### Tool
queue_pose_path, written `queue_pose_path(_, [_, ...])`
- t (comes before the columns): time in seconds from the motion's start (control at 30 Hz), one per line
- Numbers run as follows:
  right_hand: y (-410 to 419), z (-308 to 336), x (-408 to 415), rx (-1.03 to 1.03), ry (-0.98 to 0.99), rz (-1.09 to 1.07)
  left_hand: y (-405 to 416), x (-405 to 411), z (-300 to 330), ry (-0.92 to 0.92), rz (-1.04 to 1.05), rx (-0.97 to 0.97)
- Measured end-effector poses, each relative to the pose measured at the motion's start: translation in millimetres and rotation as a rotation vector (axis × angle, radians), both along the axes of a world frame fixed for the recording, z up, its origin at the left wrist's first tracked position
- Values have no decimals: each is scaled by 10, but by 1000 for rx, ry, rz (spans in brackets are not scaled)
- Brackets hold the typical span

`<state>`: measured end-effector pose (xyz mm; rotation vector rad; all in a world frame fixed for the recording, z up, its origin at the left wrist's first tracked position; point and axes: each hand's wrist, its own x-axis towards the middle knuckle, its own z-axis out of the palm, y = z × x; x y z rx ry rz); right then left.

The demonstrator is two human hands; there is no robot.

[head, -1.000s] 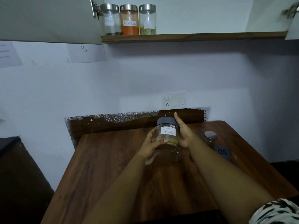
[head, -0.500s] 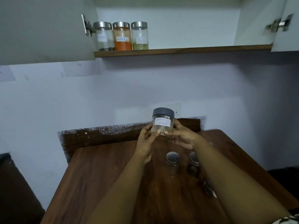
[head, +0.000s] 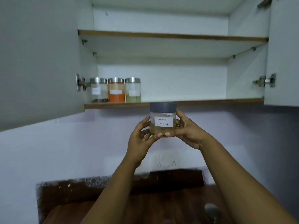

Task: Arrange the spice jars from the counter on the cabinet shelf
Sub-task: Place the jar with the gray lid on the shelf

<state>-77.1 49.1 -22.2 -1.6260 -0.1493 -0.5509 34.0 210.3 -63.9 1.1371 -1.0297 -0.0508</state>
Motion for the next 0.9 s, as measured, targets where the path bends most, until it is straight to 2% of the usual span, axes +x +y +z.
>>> queue_pose_path(0.17, [-371,760,205,-90,-76,-22,-379,247,734,-151,-13,-96])
queue_pose_path(0.27, [-602,1117,397,-191,-60,-47,-604,434,1028,-251,98,-78])
queue_pose_path(0.33, [-759,1261,558,-223,-25,-65,-736,614,1122,-347,277,-6])
queue_pose_path(0.5, [-1041,1320,1049,-532,248,-243,-889,1236,872,-650,1029,38])
queue_pose_path(0.6, [-1135,1346,1309,-585,340,-248,-953,1520,600,-946,1295,107])
queue_pose_path(0.73, [-1253,1405,1595,-621,401,-248,-1049,1621,565,-985,1416,62])
queue_pose_path(0.9, [-1271,1359,1846,-750,398,-324,-1076,1652,535,-995,1433,22])
